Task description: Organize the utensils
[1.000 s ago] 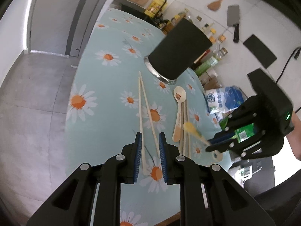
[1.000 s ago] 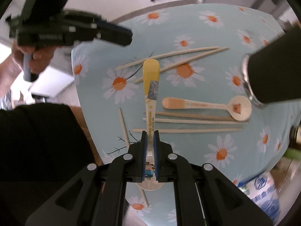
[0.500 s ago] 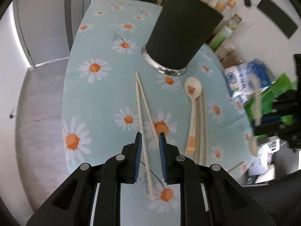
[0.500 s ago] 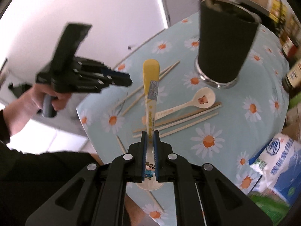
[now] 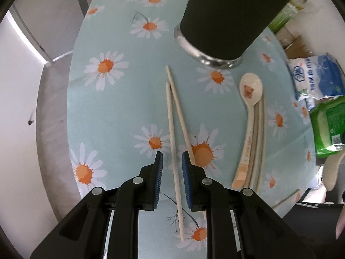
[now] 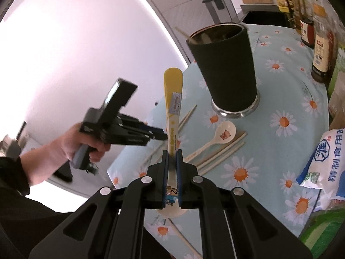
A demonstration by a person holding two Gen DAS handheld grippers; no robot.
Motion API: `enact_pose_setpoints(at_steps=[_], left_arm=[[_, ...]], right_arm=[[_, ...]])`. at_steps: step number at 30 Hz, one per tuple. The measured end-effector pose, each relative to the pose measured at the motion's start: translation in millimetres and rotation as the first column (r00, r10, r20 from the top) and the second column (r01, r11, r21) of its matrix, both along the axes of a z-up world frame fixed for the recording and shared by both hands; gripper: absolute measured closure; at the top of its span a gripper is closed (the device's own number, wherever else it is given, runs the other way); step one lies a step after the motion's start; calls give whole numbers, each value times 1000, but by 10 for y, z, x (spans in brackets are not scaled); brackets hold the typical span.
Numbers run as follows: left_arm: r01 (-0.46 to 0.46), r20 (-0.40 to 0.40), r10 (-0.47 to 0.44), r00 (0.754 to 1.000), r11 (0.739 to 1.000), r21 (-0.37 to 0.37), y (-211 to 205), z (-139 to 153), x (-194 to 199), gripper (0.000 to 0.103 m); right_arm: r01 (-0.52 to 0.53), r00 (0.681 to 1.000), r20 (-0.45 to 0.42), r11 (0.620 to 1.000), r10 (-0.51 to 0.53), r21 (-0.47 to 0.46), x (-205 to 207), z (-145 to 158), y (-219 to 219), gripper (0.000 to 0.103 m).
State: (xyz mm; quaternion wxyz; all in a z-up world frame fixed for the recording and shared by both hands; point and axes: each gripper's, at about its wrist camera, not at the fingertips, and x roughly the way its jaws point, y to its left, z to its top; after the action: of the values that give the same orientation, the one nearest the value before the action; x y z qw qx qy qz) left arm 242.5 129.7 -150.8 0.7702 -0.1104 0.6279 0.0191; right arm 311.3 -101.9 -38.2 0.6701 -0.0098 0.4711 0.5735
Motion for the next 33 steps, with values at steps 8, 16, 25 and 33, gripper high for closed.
enact_pose_setpoints(at_steps=[8, 16, 25, 33], left_arm=[[0, -69, 2, 998, 999, 34, -79, -44, 167, 86], [-53, -89, 57, 994, 998, 43, -58, -43, 293, 99], [-107, -42, 107, 993, 994, 7, 50, -62, 148, 100], [-165, 68, 168, 983, 985, -42, 219, 132, -54, 100]], right_arm=[[36, 999, -40, 996, -33, 85, 170, 42, -85, 95], [40, 999, -38, 988, -35, 152, 245, 96, -103, 95], [75, 997, -22, 985, -72, 153, 278, 76, -62, 95], [86, 996, 5, 983, -88, 164, 310, 171, -20, 95]])
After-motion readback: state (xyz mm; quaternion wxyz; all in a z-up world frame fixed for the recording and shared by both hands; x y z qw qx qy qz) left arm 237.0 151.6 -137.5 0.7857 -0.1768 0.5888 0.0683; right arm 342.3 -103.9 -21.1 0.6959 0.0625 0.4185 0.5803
